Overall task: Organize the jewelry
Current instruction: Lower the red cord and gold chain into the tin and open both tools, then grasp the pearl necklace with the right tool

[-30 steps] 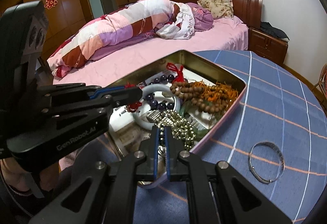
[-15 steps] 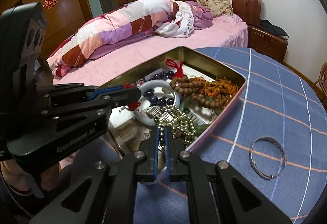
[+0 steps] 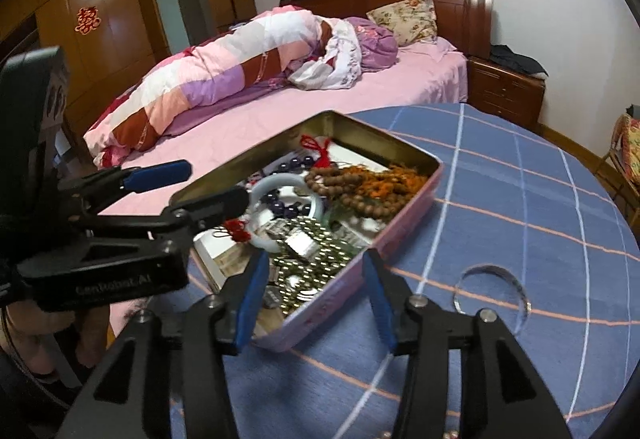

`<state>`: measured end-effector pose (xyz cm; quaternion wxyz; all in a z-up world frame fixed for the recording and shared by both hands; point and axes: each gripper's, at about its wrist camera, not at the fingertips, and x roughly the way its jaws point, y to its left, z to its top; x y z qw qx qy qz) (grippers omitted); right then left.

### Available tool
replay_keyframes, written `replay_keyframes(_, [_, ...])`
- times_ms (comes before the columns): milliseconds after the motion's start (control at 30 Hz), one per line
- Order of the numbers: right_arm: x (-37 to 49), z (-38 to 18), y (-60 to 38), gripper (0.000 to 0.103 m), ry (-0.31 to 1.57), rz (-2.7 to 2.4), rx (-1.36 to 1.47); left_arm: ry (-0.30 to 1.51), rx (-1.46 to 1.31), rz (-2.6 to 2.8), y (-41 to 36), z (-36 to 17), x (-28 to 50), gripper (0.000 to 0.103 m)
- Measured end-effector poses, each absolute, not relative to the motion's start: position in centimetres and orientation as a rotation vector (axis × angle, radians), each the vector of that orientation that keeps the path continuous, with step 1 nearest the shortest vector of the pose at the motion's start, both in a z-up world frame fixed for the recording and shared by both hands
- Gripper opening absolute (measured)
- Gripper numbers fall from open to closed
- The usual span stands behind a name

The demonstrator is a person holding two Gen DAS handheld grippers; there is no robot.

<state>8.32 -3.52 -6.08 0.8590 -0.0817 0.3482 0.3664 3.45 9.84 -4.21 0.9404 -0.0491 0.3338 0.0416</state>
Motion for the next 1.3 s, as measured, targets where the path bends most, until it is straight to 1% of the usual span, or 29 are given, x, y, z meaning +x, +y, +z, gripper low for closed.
replay_keyframes(33, [8.3,-6.0,-3.9,0.058,0.73,0.763,-0.166,0.685,-0.1,0.086,9.8,-4.3,3.5,0.077])
replay_keyframes(167, [8.4,-6.0,-4.9,0.061,0.731,0.738,-0.156,0.69,-0.094,0.093,9.6,-4.5,3.4,0.077])
replay_keyframes(233, [8.5,-6.0,-5.3,0.066,0.732,0.73,-0.149,0.693,-0.088,0.094,9.3,-4.4,3.4,0.077])
replay_keyframes(300, [8.5,-6.1,-5.8,0.068,0.731,0.721,-0.148,0.691,-0.08,0.099,9.2,-4.3,3.3,0.077])
replay_keyframes(500, [8.7,-6.3,-7.7,0.068,0.737,0.685,-0.139,0.694,-0.079,0.108,9.1,-4.2,3.4,0.077])
replay_keyframes(567, [8.7,-6.4,-8.8,0.069,0.738,0.666,-0.139,0.695,-0.079,0.106,9.0,-4.2,3.4,0.077])
replay_keyframes(600, [8.6,-6.6,-9.6,0.071,0.743,0.646,-0.138,0.697,-0.08,0.105,9.0,-4.2,3.3,0.077])
replay_keyframes(833, [7.2,-8.7,-13.9,0.072,0.832,0.579,-0.163,0.709,-0.109,0.085,8.0,-5.1,2.9,0.078])
replay_keyframes(1000, [5.7,-9.4,-13.8,0.072,0.852,0.597,-0.205,0.709,-0.122,0.084,7.8,-5.1,2.7,0.077])
replay_keyframes(1300, [6.0,-9.5,-12.6,0.072,0.84,0.608,-0.243,0.713,-0.101,0.063,6.7,-4.9,2.8,0.078])
